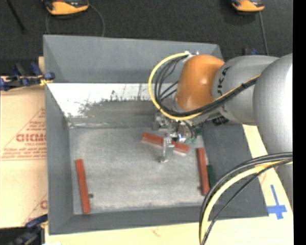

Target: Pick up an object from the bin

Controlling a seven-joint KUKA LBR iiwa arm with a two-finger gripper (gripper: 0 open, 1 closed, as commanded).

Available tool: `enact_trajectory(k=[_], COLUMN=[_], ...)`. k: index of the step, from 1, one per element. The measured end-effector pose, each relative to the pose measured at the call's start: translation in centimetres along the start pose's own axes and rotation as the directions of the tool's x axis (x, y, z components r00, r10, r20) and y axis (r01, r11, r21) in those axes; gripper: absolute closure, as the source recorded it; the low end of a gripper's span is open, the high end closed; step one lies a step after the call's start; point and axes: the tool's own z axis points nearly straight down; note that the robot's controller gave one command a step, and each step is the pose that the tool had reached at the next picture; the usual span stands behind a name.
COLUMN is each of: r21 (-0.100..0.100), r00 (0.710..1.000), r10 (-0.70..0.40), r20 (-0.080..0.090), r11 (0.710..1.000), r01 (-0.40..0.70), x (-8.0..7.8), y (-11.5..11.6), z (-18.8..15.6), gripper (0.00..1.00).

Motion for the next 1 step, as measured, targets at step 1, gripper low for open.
enact_trajectory(k=[1], r21=[-0.001], r00=[1.000], r10=[0.000], r20=[0.005], r11=[1.000], r01=[0.000], x=[-0.13], y=[0.13], z=[-0.45], gripper=[1.00])
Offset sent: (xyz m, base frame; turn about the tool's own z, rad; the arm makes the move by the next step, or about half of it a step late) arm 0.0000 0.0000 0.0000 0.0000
